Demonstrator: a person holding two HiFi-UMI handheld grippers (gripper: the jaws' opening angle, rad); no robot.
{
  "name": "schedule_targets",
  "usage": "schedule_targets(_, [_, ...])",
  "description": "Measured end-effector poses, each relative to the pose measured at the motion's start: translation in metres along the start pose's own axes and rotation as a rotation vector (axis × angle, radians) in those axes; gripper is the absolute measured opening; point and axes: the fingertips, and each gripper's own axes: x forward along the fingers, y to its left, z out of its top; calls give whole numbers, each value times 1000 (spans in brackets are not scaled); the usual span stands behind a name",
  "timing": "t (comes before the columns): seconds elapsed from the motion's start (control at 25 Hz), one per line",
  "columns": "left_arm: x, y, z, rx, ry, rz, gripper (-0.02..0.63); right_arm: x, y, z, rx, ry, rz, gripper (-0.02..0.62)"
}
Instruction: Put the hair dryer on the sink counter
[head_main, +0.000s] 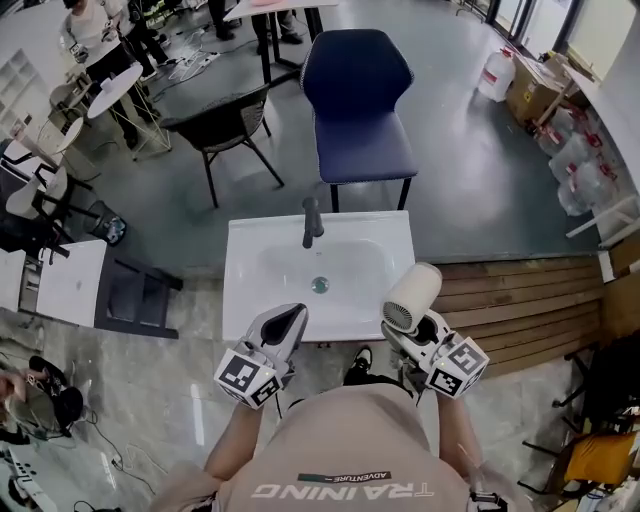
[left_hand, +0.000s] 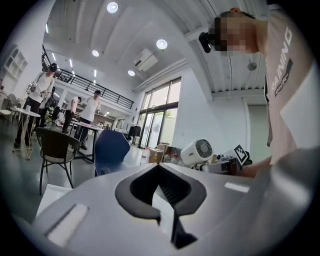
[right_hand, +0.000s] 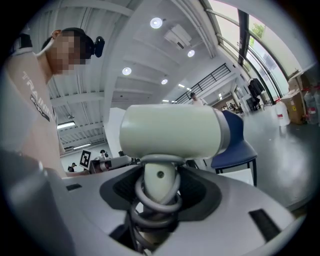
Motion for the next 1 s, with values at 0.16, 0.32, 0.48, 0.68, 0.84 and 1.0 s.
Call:
schedule_targets(0.16, [22,7,5,9,5,22,8,3,-20,2,25,14,30,218])
schedule_targets(0.32, [41,14,13,22,-4,53,7,8,-34,11,28,10,67,218])
schedule_targets(0.48, [63,17,17,22,-16,74,6,8,-51,18,31,8,81,218])
schedule_targets(0.68, [79,12,11,14,-9,64,8,7,-67,19,25,36,87,218])
schedule_targets(0.84, [81,14,4,-7,1,40,8,11,-68,12,28,65,65,218])
schedule_targets(1.0, [82,22,12,2,-14,7,6,14,-71,5,29,91,16,218])
